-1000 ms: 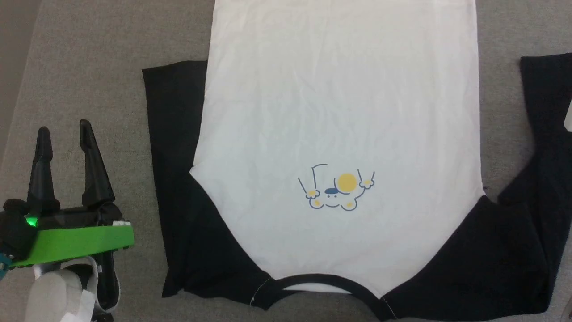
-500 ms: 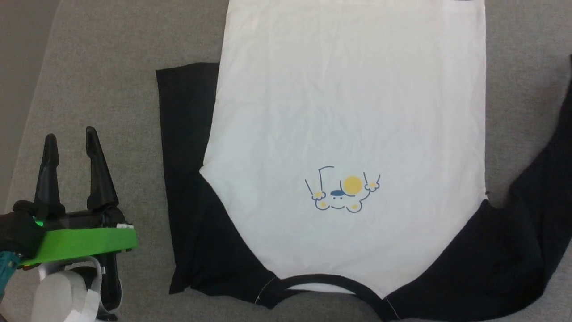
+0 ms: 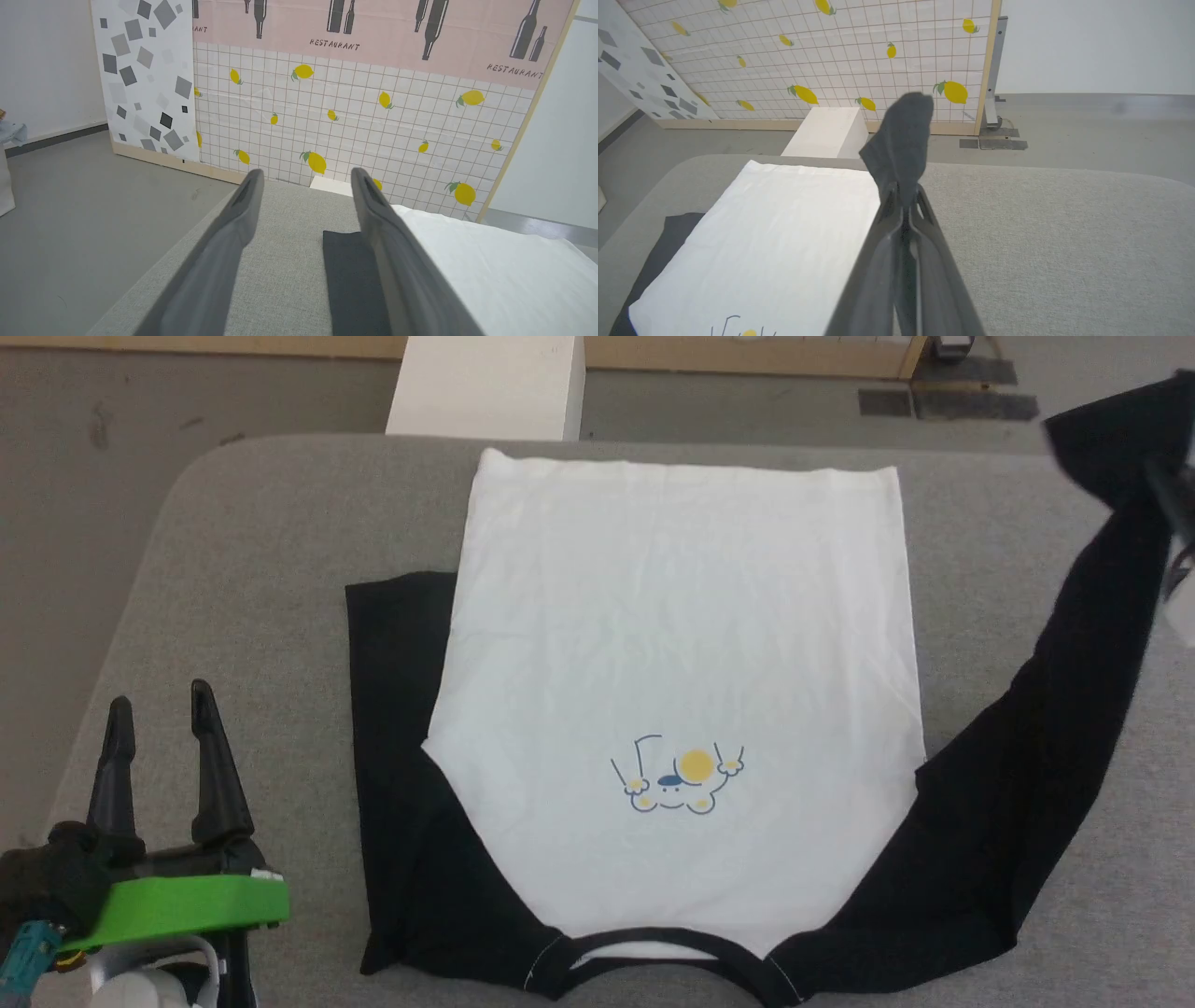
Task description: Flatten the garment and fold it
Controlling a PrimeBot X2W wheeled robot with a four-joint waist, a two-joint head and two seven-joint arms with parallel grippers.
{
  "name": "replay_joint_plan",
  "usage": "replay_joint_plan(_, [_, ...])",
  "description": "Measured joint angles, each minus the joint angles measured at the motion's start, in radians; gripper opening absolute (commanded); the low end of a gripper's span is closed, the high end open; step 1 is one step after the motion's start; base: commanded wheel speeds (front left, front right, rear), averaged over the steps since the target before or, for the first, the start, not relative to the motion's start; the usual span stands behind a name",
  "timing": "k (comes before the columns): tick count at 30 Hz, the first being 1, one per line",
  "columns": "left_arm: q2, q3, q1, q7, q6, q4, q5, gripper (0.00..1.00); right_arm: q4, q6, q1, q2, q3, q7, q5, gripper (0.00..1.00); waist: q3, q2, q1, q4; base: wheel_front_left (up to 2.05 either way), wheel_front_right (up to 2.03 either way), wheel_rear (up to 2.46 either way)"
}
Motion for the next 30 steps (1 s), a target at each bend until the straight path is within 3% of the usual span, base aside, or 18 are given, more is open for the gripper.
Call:
replay_joint_plan(7, [-0.005, -0.003, 0.041, 0.000, 0.000, -0.001, 0.005, 1.00, -0.103, 0.000, 0.073, 0.084, 0.218, 0.060, 0.070, 0.00, -0.091, 0.0000, 0.0000, -0.019, 0.00, 0.00, 0.00])
replay_joint_plan(8, [-0.006, -0.008, 0.045, 0.000, 0.000, -0.002, 0.005, 1.00, -0.090, 0.000, 0.074, 0.128, 0.325, 0.064, 0.089, 0.00, -0.110, 0.0000, 0.0000, -0.016, 0.00, 0.00, 0.00])
replay_joint_plan(15, [-0.009, -0.030, 0.048, 0.000, 0.000, 0.008, 0.005, 1.00, 0.062, 0.000, 0.080, 0.211, 0.537, 0.019, 0.135, 0.00, -0.118, 0.0000, 0.0000, 0.036, 0.00, 0.00, 0.00])
replay_joint_plan(24, [-0.009, -0.042, 0.049, 0.000, 0.000, 0.026, 0.003, 1.00, 0.296, 0.000, 0.094, 0.230, 0.719, -0.114, 0.137, 0.00, -0.109, 0.0000, 0.0000, 0.109, 0.00, 0.00, 0.00])
replay_joint_plan(30, [-0.009, -0.050, 0.052, 0.000, 0.000, 0.035, 0.001, 1.00, 0.439, 0.000, 0.093, 0.232, 0.860, -0.219, 0.235, 0.00, -0.093, 0.0000, 0.0000, 0.123, 0.00, 0.00, 0.00])
